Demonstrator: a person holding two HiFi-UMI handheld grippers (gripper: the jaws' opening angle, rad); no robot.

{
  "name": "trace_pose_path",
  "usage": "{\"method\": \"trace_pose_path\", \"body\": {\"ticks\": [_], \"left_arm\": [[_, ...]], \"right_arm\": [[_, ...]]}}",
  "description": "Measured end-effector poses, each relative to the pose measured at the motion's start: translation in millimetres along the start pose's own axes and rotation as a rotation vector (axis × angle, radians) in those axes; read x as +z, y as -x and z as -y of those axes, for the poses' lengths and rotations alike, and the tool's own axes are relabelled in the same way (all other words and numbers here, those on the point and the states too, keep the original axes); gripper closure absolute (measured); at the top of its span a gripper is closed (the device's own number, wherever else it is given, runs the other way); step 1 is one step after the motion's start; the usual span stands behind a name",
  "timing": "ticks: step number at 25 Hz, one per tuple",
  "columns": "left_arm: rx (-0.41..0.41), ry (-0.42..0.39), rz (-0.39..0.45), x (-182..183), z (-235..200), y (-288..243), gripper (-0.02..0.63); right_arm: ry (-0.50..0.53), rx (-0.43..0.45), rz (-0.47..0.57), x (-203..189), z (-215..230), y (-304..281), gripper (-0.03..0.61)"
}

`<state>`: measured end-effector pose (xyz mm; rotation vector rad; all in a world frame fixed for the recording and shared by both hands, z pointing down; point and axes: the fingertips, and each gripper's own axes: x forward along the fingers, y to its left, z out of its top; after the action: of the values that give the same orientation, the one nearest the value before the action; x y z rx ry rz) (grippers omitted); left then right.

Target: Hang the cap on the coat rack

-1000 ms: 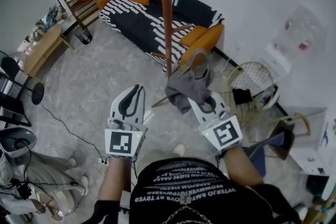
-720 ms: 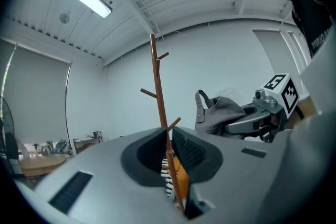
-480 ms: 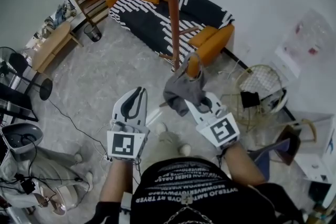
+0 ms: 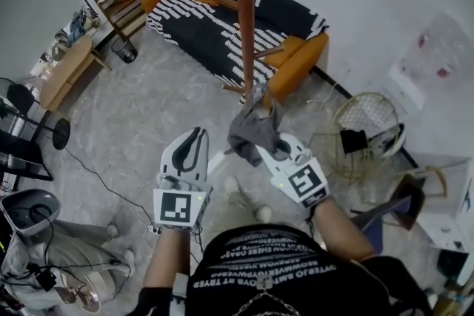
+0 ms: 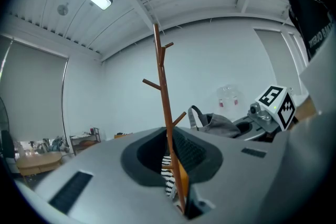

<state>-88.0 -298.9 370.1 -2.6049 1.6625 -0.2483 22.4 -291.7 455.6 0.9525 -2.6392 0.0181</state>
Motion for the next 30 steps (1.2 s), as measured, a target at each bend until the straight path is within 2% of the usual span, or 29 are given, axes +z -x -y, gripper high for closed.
{"method": "trace_pose_path", "body": {"ticks": [15, 30], "left_arm": [[-0.047, 0.034, -0.041, -26.1, -53.0, -65.3, 0.581], [-0.086, 0.056, -0.078, -53.8, -80.2, -97.1, 0.581]], "right_arm": [[-0.131, 0.01, -0.192, -72.5, 26.2, -74.4, 0.563], [-0.192, -0.039, -0.279, -129.1, 47.7, -128.1, 0.563]]}}
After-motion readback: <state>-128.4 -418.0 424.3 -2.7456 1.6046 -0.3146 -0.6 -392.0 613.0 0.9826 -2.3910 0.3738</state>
